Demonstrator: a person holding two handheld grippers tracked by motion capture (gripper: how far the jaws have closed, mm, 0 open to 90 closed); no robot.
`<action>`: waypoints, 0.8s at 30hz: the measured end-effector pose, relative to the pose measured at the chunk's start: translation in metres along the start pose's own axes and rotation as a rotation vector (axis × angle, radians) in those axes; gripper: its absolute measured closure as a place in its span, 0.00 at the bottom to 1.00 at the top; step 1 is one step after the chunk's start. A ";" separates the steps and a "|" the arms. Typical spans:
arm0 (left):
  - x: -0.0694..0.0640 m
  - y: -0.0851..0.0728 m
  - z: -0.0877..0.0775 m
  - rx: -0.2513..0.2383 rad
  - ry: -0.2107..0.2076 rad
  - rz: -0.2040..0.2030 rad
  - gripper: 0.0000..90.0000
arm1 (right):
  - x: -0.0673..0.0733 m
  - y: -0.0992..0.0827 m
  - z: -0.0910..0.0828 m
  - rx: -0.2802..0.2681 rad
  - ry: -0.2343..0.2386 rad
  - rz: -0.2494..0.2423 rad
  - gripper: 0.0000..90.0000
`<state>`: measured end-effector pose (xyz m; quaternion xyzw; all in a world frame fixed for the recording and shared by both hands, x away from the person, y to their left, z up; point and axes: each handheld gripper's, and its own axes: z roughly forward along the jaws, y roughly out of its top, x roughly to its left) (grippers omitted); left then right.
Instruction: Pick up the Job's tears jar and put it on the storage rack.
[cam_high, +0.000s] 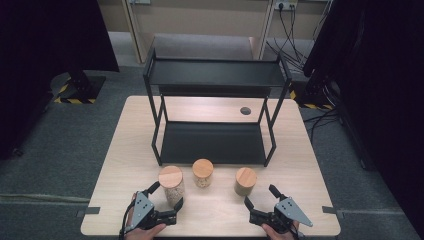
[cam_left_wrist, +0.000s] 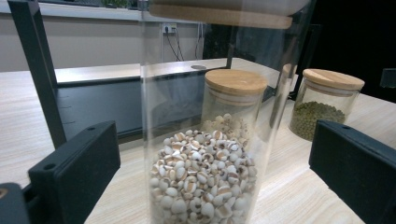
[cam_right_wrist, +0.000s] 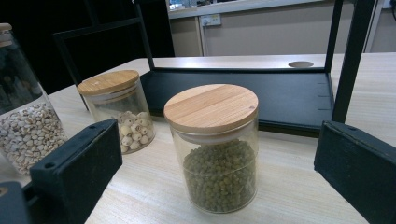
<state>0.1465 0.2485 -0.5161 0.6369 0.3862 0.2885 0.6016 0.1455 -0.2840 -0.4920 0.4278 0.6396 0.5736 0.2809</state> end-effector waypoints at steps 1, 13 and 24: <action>-0.001 0.000 0.001 0.000 -0.005 0.006 0.01 | 0.000 0.000 0.000 0.000 0.000 -0.001 0.01; -0.003 0.006 0.011 0.006 0.004 0.015 0.04 | -0.001 0.000 0.000 -0.006 -0.005 0.007 0.01; 0.005 0.014 0.017 0.036 0.011 0.013 0.16 | -0.001 0.000 0.001 -0.004 -0.002 0.006 0.01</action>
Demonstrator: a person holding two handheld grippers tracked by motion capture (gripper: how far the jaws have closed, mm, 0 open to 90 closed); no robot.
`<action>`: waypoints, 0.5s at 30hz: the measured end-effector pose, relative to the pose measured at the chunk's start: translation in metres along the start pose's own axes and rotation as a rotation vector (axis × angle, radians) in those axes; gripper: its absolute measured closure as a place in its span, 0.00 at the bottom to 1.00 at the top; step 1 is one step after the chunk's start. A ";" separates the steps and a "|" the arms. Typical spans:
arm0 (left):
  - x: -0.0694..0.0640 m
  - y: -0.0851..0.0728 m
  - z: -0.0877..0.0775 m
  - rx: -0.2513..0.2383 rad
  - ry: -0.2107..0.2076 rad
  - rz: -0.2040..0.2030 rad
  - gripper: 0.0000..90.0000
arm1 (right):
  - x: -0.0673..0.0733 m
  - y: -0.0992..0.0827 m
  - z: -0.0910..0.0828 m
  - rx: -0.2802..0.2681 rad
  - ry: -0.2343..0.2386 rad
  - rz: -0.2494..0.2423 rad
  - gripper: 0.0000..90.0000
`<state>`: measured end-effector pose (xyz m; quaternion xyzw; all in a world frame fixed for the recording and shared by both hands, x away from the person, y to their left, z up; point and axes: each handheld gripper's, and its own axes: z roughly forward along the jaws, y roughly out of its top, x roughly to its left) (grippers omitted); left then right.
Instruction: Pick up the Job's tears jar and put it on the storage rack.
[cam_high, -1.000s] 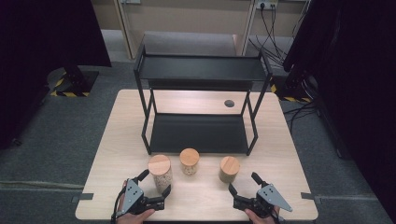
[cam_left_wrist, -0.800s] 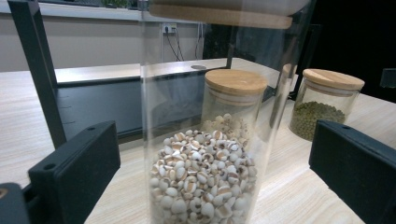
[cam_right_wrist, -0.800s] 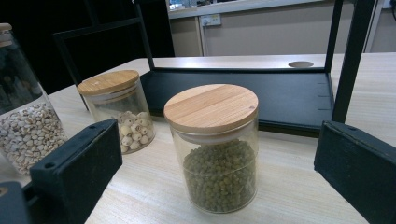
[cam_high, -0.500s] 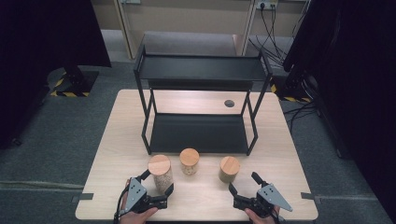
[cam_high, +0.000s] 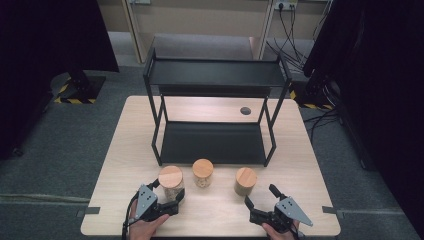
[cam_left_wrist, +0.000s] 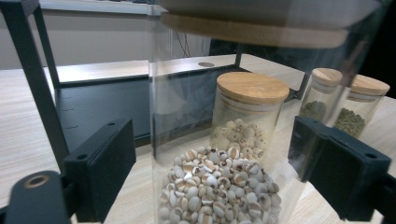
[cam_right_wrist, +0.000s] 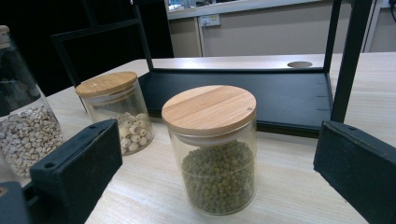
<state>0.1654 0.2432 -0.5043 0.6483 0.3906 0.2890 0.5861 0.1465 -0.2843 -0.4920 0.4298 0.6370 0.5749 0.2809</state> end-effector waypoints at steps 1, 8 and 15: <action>0.000 0.001 0.001 0.002 -0.004 0.011 0.19 | 0.000 0.000 0.000 0.000 0.000 0.001 0.01; -0.004 0.004 0.002 0.011 0.002 0.049 0.27 | 0.000 0.000 0.000 -0.001 0.000 0.002 0.02; -0.003 0.008 0.001 0.013 0.014 0.026 0.28 | -0.001 0.001 0.000 -0.005 0.003 0.002 0.02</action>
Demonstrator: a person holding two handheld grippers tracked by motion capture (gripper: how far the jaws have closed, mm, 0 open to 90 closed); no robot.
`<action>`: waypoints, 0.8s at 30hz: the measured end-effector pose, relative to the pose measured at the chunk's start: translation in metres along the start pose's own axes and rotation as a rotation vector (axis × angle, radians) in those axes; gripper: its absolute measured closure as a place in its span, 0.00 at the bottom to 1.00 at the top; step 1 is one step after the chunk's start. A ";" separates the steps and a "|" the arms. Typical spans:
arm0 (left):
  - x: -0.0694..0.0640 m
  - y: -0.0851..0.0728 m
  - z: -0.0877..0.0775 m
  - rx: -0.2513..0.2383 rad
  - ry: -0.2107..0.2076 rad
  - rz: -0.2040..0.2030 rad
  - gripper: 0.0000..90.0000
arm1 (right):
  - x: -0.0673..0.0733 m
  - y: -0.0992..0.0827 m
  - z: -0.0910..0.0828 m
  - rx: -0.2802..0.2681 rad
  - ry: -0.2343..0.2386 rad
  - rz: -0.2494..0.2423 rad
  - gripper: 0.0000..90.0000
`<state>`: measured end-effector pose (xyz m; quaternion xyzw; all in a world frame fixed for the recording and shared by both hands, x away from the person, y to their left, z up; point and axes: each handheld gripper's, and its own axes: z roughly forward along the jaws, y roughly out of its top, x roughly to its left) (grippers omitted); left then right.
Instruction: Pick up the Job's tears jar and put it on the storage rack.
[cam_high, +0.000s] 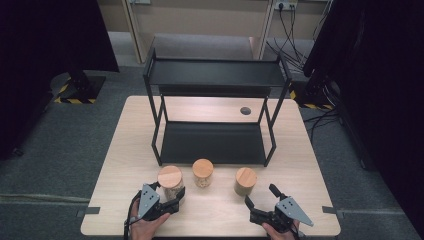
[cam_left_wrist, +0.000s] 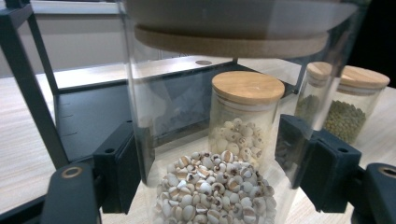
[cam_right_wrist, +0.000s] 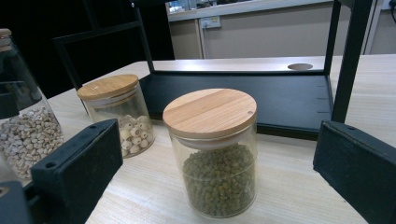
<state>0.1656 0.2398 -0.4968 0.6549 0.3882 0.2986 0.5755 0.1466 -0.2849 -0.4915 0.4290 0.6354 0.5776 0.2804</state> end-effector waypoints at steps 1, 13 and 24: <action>0.000 0.002 0.000 -0.001 0.003 0.002 0.28 | 0.000 0.000 0.000 0.000 0.000 0.001 0.02; 0.006 0.021 0.017 0.004 0.012 -0.010 0.28 | 0.000 0.000 -0.001 -0.003 0.002 0.000 0.02; 0.010 0.041 0.030 0.006 0.024 -0.016 0.28 | 0.000 0.000 -0.001 -0.007 0.004 0.002 0.02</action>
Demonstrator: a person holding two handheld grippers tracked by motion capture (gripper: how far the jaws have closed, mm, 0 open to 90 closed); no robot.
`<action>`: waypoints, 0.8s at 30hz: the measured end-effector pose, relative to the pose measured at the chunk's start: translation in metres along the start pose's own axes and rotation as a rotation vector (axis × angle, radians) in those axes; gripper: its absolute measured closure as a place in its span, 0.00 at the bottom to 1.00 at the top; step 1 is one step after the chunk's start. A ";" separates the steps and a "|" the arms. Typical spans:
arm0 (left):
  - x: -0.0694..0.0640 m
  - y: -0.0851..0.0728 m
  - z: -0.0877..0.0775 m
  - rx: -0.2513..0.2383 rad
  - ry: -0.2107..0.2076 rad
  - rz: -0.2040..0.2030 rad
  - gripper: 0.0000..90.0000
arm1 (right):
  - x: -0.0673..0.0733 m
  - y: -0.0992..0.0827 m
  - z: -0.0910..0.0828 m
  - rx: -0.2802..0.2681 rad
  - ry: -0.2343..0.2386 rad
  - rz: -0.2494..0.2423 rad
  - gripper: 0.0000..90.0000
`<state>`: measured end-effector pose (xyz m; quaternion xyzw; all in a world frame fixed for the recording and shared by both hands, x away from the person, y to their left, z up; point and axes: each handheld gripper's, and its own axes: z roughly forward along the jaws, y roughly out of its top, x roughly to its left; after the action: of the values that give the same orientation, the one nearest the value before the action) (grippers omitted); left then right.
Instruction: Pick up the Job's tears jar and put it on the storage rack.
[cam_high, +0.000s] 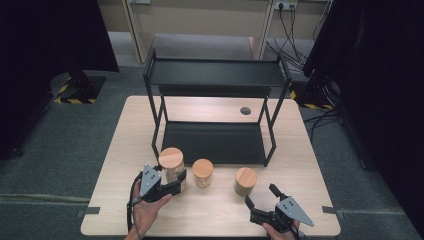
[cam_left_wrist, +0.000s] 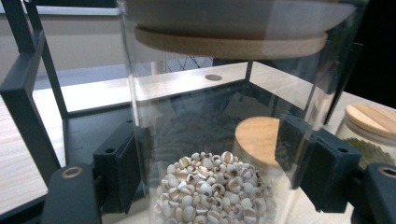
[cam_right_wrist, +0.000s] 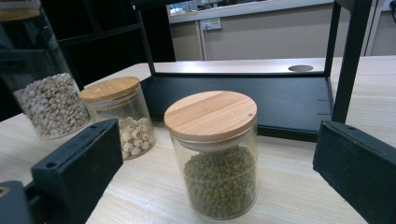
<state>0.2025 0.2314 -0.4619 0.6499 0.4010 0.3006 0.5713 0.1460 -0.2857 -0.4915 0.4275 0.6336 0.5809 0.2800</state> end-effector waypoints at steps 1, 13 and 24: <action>0.001 0.003 0.004 0.001 0.003 0.002 0.28 | 0.000 0.000 0.000 -0.001 0.000 0.001 0.02; 0.005 0.019 0.033 0.005 0.035 0.002 0.28 | -0.001 0.000 -0.001 -0.004 0.001 0.002 0.02; 0.009 0.027 0.061 0.017 0.068 0.001 0.28 | -0.002 0.000 -0.001 -0.007 0.006 0.005 0.02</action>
<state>0.2633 0.2081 -0.4456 0.6442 0.4225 0.3193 0.5519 0.1458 -0.2876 -0.4914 0.4266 0.6311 0.5850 0.2782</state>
